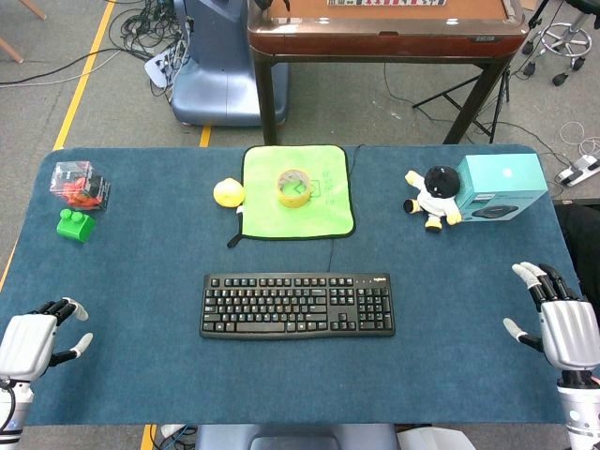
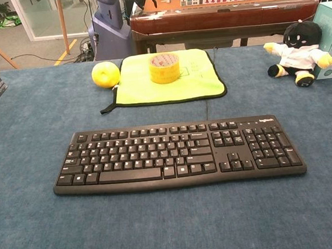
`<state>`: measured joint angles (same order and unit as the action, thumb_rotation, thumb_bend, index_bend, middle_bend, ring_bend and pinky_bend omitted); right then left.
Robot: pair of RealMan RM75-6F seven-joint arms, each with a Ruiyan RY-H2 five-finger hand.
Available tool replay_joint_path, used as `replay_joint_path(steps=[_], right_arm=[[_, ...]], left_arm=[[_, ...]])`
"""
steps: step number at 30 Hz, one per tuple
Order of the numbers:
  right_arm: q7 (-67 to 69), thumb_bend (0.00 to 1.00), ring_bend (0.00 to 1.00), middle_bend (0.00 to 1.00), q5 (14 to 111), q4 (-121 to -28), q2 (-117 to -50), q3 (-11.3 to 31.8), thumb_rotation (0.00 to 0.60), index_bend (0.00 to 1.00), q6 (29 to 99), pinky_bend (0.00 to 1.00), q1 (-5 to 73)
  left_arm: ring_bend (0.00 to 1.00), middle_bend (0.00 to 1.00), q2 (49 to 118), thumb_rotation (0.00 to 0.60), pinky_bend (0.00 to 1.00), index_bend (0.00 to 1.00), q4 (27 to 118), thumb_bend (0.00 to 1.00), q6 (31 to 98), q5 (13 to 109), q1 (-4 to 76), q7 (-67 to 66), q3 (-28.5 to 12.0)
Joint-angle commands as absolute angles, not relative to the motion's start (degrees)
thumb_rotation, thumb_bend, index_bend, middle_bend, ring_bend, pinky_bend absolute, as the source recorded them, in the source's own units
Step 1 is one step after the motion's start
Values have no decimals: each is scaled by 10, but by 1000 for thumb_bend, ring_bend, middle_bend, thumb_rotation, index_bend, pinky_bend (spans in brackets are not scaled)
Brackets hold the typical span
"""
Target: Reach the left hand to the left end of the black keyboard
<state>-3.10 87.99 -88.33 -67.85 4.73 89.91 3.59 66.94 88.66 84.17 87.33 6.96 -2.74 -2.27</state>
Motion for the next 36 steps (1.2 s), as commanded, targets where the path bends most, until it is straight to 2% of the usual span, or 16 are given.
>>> replay_joint_path(steps=[1,9,12,14,17,20,25,29,31,36], right_arm=[[-30,96,147,219,884,-883,-679,46,600,222,900,484,36],[-24,96,149,222,882,-886,-674,47,600,224,901,484,34],[-20,96,150,232,886,-886,-674,47,600,224,914,484,28],[-22,96,150,236,885,-885,-676,48,600,224,920,484,25],[-32,96,150,236,879,-884,-681,53,600,229,927,484,22],[-37,96,150,237,883,-885,-684,54,600,233,932,484,21],[-37,96,150,237,889,-885,-683,51,600,233,926,484,23],[-36,96,150,237,885,-885,-681,54,600,233,919,484,27],[-36,96,150,238,883,-886,-681,54,600,233,916,484,28],[-39,96,150,239,882,-887,-681,55,600,233,915,484,29]], left_arm=[[428,431,668,600,605,511,889,224,843,875,69,-28,-21],[431,448,675,600,608,471,883,224,839,881,74,-23,-20],[478,557,682,600,644,454,875,224,842,895,79,-11,-19],[559,676,683,600,710,411,877,224,838,902,84,-4,-17],[651,825,678,600,785,370,889,225,805,918,105,11,-8],[697,954,669,600,819,341,911,260,763,930,132,22,-2],[728,987,677,600,854,299,923,329,727,938,165,-8,-9],[769,1000,687,600,970,267,913,334,685,943,203,4,-15],[780,1000,691,600,995,245,908,334,664,940,219,0,-18],[828,1000,691,600,1000,186,923,361,597,907,263,-36,-34]])
